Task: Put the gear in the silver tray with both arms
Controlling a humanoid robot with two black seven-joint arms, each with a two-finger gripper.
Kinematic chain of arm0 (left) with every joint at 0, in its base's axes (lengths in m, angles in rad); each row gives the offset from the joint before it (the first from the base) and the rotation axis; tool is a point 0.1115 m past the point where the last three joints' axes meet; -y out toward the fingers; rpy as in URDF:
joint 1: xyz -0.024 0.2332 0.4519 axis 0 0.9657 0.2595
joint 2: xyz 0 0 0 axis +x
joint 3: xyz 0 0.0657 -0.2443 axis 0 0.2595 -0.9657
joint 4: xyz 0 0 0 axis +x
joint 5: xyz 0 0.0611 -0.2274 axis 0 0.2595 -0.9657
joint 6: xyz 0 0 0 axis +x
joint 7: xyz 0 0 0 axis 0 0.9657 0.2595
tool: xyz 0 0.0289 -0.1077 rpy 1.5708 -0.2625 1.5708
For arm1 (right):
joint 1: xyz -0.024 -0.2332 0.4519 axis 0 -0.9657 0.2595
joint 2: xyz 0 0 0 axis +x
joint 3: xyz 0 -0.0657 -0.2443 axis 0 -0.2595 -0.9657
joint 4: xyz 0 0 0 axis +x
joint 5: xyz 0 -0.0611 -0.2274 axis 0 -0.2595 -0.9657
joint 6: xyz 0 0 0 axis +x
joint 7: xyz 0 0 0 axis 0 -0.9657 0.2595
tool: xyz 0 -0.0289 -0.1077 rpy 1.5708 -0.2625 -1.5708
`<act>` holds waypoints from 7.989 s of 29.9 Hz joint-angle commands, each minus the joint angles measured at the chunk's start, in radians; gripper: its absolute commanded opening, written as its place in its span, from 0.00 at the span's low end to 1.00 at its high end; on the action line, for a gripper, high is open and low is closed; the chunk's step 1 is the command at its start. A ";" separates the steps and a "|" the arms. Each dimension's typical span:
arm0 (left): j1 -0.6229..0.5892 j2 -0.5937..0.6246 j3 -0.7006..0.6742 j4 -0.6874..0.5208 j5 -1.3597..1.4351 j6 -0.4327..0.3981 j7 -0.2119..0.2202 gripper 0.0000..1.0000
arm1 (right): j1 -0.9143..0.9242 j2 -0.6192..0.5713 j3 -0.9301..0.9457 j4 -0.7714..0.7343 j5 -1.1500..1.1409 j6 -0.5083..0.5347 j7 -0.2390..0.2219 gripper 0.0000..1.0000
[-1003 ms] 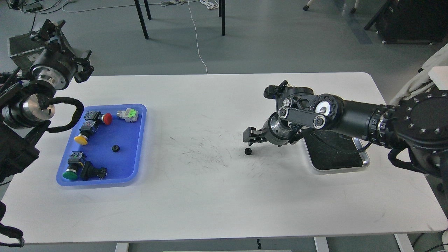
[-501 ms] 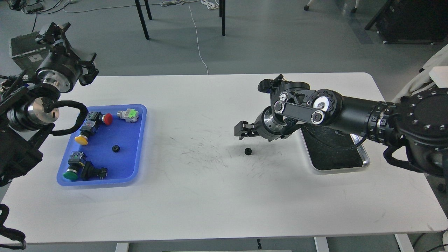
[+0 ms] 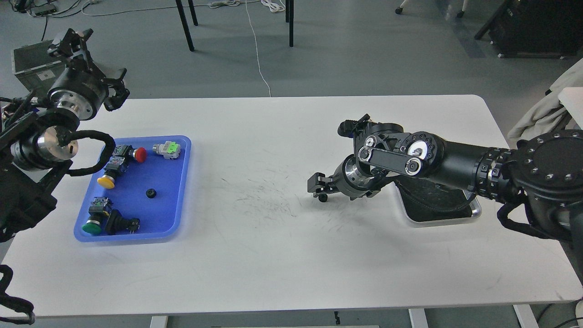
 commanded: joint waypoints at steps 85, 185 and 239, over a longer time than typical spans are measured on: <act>0.001 -0.004 0.008 -0.011 0.006 0.005 -0.012 0.98 | 0.230 0.000 0.039 0.098 -0.098 0.000 -0.042 0.02; -0.010 0.338 0.281 -0.517 0.495 -0.061 -0.011 0.98 | -0.835 -0.525 1.571 0.175 0.641 -0.016 0.336 0.94; 0.205 0.180 0.586 -0.054 1.714 0.267 -0.146 0.20 | -0.878 -0.509 1.551 0.170 0.635 -0.022 0.367 0.98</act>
